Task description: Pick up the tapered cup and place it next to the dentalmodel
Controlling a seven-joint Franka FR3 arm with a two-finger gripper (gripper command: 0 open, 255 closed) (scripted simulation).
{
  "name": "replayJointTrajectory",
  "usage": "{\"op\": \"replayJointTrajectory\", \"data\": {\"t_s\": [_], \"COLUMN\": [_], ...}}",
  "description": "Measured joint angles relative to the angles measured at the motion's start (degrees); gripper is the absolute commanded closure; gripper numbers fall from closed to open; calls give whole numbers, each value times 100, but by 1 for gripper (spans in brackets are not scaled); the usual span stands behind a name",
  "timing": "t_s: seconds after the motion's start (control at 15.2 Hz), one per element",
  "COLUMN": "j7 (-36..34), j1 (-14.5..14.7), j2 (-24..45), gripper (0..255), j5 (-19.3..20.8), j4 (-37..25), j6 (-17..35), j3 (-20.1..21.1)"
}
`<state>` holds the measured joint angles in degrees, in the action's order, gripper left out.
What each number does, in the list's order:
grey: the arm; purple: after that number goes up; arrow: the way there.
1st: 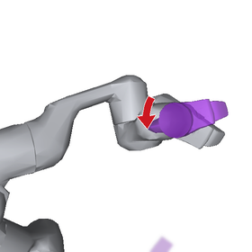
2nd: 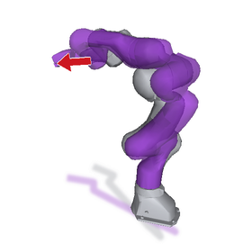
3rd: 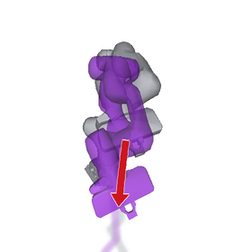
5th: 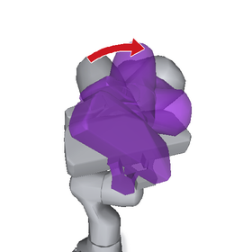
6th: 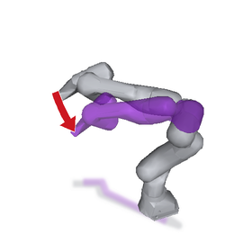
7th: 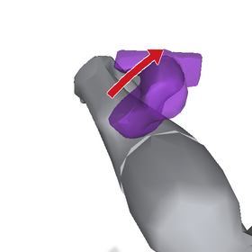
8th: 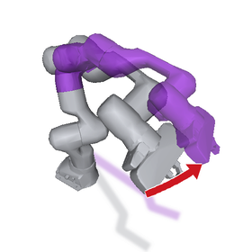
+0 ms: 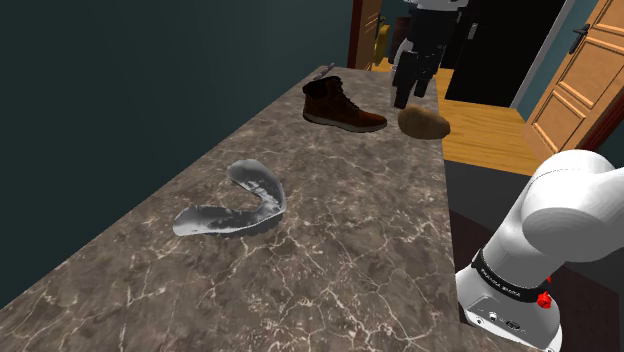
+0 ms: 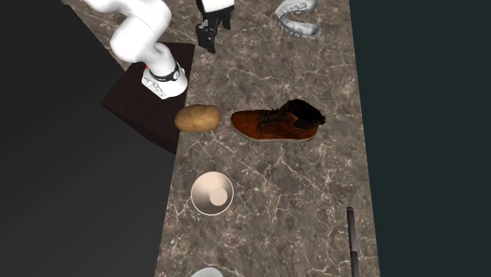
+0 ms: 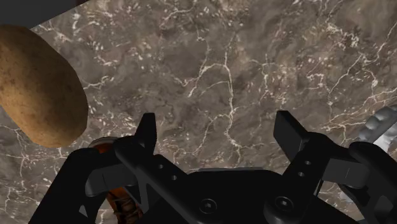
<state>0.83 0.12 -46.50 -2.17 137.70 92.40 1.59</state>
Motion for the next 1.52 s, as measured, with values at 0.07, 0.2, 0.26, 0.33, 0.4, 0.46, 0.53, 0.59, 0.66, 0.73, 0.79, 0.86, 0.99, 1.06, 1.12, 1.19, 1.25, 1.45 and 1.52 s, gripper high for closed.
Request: {"op": "replayJointTrajectory", "data": {"t_s": [0.07,0.2,0.26,0.33,0.4,0.46,0.53,0.59,0.66,0.73,0.79,0.86,0.99,1.06,1.12,1.19,1.25,1.45,1.52], "j7": [0,132,225,333,414,536,632,737,825,909,1022,1112,1303,1396,1497,1595,1673,1954,2055], "j1": [0,-59,-101,-147,-183,-235,-275,-317,-350,-381,-422,-450,-513,-542,-571,-600,-618,-675,-693], "j2": [0,102,216,342,434,556,685,809,951,1077,1207,1384,1633,1766,1911,2046,2200,2705,2904], "gripper": [0,0,0,0,0,0,0,0,0,0,0,0,0,0,0,0,0,0,0], "j5": [0,116,197,286,358,452,529,607,672,731,800,853,954,999,1036,1071,1094,1124,1117], "j4": [0,-10,-72,-89,-137,-217,-265,-332,-388,-471,-568,-656,-810,-882,-1002,-1099,-1196,-1651,-1819], "j6": [0,101,164,282,339,398,496,572,678,743,803,915,1061,1148,1204,1270,1355,1497,1560], "j3": [0,-112,-190,-283,-350,-457,-540,-630,-705,-776,-872,-952,-1113,-1191,-1275,-1355,-1421,-1637,-1713]}}
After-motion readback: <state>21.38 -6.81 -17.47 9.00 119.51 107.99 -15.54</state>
